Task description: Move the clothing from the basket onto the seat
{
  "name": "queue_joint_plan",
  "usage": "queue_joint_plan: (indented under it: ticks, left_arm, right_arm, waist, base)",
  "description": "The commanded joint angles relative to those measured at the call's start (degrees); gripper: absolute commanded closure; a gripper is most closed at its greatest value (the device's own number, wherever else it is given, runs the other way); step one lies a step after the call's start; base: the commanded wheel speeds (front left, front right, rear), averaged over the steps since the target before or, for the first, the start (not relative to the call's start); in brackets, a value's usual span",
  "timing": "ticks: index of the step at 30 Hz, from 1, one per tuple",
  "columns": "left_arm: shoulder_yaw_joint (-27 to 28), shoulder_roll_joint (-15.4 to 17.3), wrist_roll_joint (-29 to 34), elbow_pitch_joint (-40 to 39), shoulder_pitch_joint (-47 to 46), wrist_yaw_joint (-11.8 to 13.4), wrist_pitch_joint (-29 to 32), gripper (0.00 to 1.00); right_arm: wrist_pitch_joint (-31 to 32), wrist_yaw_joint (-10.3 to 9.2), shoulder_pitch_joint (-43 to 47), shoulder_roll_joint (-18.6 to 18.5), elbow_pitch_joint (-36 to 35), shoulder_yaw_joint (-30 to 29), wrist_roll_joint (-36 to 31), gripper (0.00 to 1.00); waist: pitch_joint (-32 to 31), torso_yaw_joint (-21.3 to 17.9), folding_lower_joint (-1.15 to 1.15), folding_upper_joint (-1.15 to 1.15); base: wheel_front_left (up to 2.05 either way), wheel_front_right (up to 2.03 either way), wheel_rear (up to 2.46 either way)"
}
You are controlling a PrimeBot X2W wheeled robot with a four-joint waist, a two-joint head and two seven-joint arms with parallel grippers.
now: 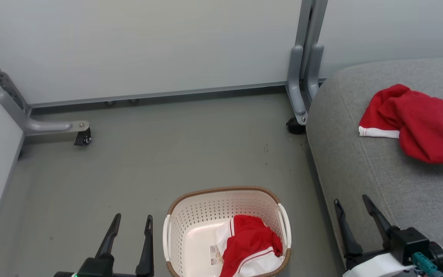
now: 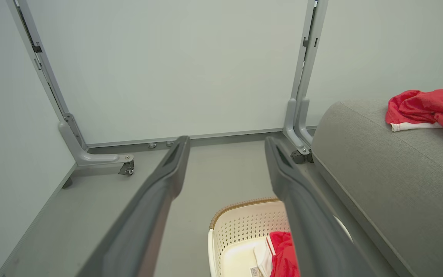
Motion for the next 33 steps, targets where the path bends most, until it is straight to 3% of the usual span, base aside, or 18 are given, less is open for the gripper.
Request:
queue_joint_plan:
  ticks: [1,10,16,28,33]
  left_arm:
    - [-0.4,0.1,0.6,0.3,-1.6,-0.4,0.0,0.0]
    - [-3.1,1.1,2.4,4.6,-14.4,-2.7,0.0,0.0]
    - [-8.7,3.6,3.4,11.2,-25.9,-3.3,0.0,0.0]
    - [-29.4,9.9,1.8,30.3,-47.9,-3.4,0.0,0.0]
    - [-39.1,10.8,-0.4,40.6,-55.5,-3.4,0.0,0.0]
  right_arm:
    - [-0.2,-0.08,-1.2,-0.3,-0.3,-0.4,-0.4,0.0]
    - [-0.2,-0.07,-10.3,-0.2,-4.8,-5.4,-0.4,0.0]
    - [-0.2,-0.08,-16.9,0.1,-8.3,-8.3,-0.5,0.0]
    - [-0.2,-0.07,-25.0,1.4,-15.2,-9.2,-1.0,0.0]
    - [-0.2,-0.07,-26.1,1.7,-17.7,-9.0,-0.6,0.0]
  waist:
    - [2.5,-0.2,0.0,0.0]
    - [18.1,-1.7,0.0,0.0]
    - [28.8,-4.3,0.0,0.0]
    - [43.6,-13.2,0.0,0.0]
    - [48.6,-15.7,0.0,0.0]
  base:
    - [0.0,0.0,0.0]
    - [0.0,0.0,0.0]
    - [0.0,0.0,0.0]
    - [0.0,0.0,0.0]
    - [0.0,0.0,0.0]
